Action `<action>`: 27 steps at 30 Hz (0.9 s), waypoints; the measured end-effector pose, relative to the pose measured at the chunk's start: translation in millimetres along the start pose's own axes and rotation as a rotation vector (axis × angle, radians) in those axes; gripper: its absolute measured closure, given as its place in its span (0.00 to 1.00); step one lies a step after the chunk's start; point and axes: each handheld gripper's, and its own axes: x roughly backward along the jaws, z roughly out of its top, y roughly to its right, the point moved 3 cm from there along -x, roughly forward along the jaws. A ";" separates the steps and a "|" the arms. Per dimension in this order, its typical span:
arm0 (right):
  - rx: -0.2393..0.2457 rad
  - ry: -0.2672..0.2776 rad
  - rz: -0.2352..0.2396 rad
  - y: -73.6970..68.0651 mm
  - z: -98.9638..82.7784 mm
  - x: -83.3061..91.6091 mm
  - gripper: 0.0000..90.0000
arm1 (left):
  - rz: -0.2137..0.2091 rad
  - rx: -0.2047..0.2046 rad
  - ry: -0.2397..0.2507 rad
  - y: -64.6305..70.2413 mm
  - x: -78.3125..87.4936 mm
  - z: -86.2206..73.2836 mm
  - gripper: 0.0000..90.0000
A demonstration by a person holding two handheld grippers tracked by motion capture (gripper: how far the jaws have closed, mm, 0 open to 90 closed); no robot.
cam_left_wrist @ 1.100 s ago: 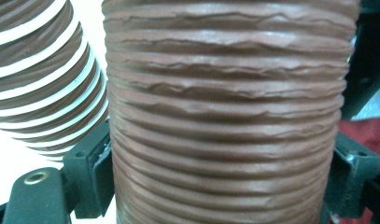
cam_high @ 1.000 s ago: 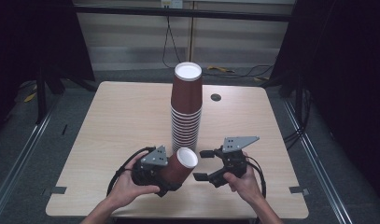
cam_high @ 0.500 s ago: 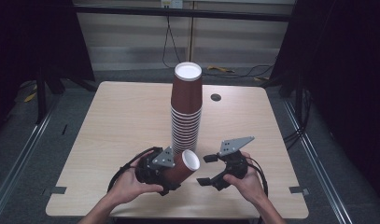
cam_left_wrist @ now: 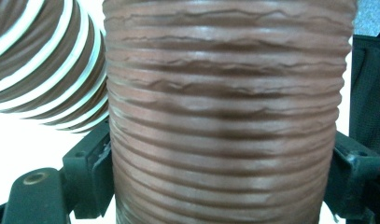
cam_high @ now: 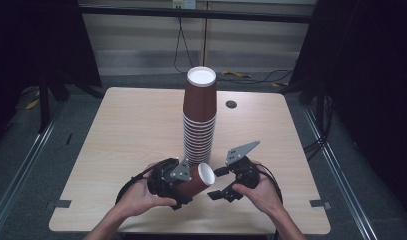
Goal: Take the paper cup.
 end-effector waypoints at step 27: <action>0.024 -0.142 0.035 -4.9 -3.3 -15.3 0.19 | 0.028 -0.097 -0.133 15.5 -8.6 -2.5 0.16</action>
